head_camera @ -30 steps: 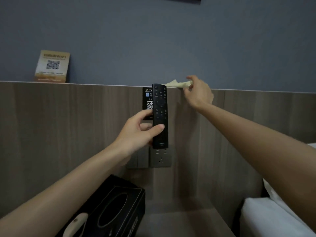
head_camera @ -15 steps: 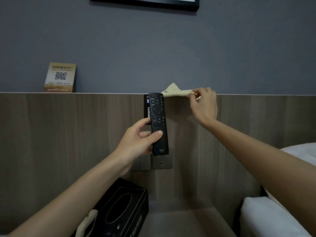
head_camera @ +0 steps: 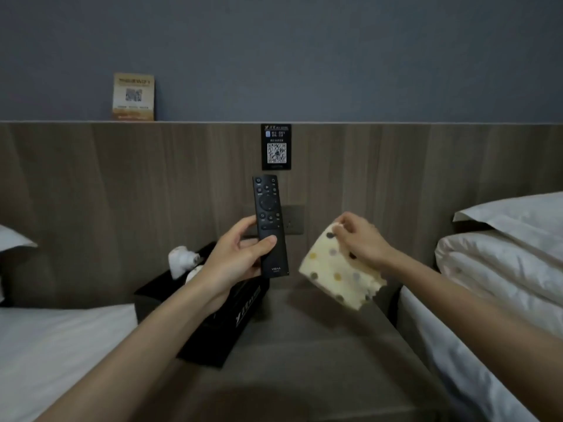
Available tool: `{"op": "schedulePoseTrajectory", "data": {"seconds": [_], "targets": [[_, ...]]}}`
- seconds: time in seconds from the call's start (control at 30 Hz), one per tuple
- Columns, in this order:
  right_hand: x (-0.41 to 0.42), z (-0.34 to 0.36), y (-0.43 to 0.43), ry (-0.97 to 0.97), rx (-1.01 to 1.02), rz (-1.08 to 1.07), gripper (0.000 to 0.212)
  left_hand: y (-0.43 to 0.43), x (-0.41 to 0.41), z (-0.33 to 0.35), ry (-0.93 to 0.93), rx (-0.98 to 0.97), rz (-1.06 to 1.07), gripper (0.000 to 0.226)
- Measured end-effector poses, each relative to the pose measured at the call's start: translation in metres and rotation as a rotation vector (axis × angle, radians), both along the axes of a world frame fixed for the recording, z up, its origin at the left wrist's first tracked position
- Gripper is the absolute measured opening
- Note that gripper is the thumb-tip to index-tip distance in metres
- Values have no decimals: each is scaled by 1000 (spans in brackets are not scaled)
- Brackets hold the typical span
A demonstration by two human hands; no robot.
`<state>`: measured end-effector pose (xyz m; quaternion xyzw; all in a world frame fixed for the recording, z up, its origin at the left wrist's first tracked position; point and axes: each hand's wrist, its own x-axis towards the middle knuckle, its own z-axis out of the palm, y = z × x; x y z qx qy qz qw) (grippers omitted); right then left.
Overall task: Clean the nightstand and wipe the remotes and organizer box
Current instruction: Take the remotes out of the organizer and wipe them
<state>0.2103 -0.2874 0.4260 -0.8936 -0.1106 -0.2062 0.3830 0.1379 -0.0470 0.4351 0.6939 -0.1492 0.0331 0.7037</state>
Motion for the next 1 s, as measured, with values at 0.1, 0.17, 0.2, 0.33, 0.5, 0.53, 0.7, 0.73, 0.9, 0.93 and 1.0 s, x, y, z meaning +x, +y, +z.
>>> {"op": "schedulePoseTrajectory", "data": {"seconds": [0.1,0.17,0.2,0.33,0.5,0.53,0.7,0.73,0.9,0.93,1.0], "targets": [[-13,-46,7,201,39,112,14,5,-19,-34,50,3,-6,32],[-23,-66,13,313,113,173,17,8,-30,-57,89,-1,-3,33],[-25,-73,15,344,134,181,18,8,-34,-69,110,-10,-4,33],[-24,-107,12,351,127,131,19,7,-46,-105,173,-30,13,36],[-27,-148,15,240,-118,4,32,9,-48,-133,198,6,52,44],[-32,-152,20,283,-170,72,35,9,-47,-137,192,18,65,42],[-45,-185,38,250,-582,33,47,4,-36,-155,180,17,75,34],[-45,-188,38,193,-580,3,42,2,-32,-159,181,4,78,32],[-32,-193,33,2,-550,-25,31,-12,-11,-168,178,-36,51,40],[-29,-192,31,8,-512,-11,30,-14,-7,-169,184,-62,38,42],[-26,-189,28,39,-432,-2,30,-17,-1,-173,198,-120,25,43]]}}
